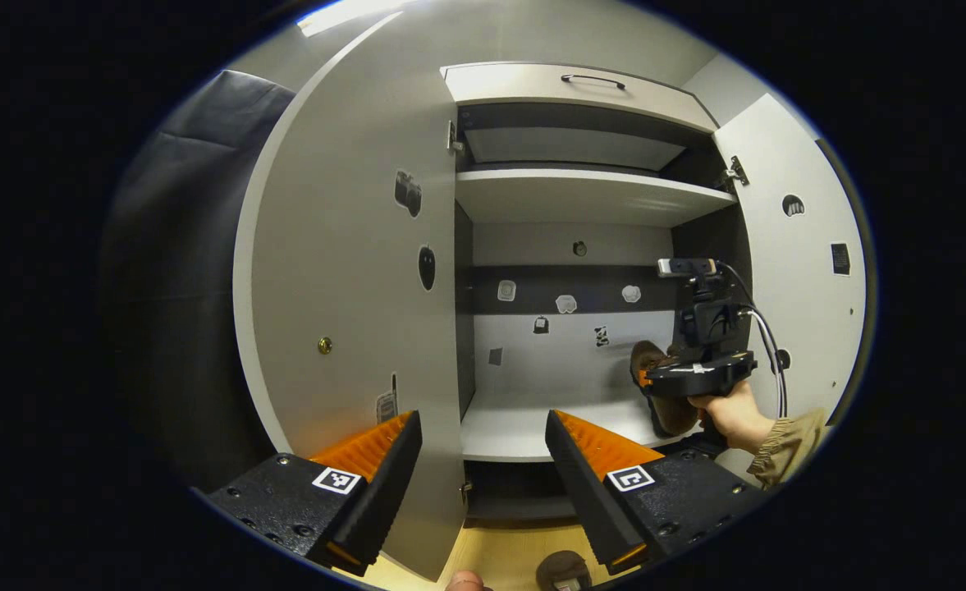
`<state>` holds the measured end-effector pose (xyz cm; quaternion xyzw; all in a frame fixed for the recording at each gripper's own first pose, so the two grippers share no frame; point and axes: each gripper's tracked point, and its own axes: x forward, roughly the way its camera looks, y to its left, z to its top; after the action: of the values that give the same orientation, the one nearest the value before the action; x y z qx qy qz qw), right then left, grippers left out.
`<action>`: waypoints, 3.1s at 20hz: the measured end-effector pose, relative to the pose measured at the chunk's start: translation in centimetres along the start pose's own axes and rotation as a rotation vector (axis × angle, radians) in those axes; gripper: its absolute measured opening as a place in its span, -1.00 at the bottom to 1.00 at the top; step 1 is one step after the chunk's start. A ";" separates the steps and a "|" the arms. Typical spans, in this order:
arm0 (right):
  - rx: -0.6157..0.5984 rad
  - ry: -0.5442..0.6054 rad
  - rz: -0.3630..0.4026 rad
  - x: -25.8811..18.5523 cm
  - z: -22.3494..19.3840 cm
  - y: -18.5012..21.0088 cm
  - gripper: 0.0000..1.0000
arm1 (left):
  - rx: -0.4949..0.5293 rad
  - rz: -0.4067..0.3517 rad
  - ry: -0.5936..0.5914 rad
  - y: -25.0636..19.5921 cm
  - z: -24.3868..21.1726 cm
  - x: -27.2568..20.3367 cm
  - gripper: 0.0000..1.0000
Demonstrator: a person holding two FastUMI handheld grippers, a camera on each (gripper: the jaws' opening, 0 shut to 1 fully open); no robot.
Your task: Grab one shoe with the right hand and put it into the shoe cabinet, grab the other shoe with the left hand and put it into the shoe cabinet; then close the right door with the right hand and the left door with the left hand.
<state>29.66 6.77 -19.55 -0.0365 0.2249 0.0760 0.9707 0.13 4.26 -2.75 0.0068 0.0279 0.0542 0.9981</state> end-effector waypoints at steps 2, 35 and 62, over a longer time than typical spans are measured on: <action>-0.015 0.015 -0.012 1.7 -0.3 -0.1 -0.99 | 0.000 0.007 0.000 0.1 0.0 0.1 0.86; 0.097 -0.317 0.021 -28.2 12.1 -2.7 -0.21 | -0.018 -0.184 0.501 -8.0 -27.6 -3.3 0.89; 0.100 -0.462 -0.072 -37.6 15.9 -7.9 0.29 | -0.193 -0.220 0.889 -8.2 -44.6 -5.8 -0.19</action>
<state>4.46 -4.31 11.62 0.0220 -0.0013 0.0364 0.9991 -7.28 -4.05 -47.06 -0.1131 0.4480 -0.0518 0.8853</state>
